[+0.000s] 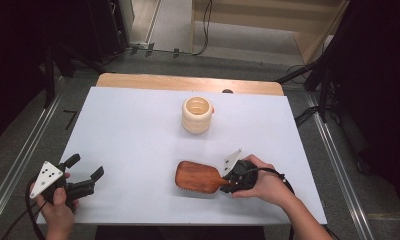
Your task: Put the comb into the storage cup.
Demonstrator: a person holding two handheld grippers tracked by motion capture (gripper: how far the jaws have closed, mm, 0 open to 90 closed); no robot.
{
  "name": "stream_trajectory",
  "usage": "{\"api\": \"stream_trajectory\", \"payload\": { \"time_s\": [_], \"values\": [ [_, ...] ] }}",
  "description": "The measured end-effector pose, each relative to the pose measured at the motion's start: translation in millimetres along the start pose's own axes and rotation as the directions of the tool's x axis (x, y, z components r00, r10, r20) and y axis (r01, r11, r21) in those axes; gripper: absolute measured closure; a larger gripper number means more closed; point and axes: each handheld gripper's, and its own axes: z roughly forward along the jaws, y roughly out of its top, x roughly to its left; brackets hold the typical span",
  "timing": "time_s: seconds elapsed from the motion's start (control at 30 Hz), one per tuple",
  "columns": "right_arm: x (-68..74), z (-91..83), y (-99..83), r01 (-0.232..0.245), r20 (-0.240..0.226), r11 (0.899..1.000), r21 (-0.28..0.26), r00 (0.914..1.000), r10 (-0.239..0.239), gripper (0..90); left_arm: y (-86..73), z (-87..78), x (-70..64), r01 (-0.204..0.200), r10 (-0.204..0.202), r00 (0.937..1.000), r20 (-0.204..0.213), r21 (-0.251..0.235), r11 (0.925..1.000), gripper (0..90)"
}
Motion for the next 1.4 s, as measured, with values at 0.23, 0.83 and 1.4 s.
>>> {"api": "stream_trajectory", "payload": {
  "time_s": [0.23, 0.83, 1.4],
  "values": [
    [1.7, -0.1, -3.2, -0.014, 0.0, 0.999, -0.034, 0.9999, 0.014, 70.0, 0.0, 0.3, -0.2, -0.001, 0.001, 1.0, -0.002, 0.001, 1.0, 6.0],
    [13.5, -0.8, -16.4, -0.082, 0.021, 0.974, -0.21, 0.9959, 0.088, 70.3, 0.0, 0.4, -0.6, -0.002, 0.002, 1.0, -0.005, 0.002, 1.0, 6.0],
    [17.8, -13.6, -13.9, -0.125, 0.035, 0.927, -0.352, 0.9886, 0.147, 70.2, 2.9, 1.2, -5.5, -0.023, 0.023, 0.9997, 0.002, 0.019, 0.9995, 6.0]
  ]
}}
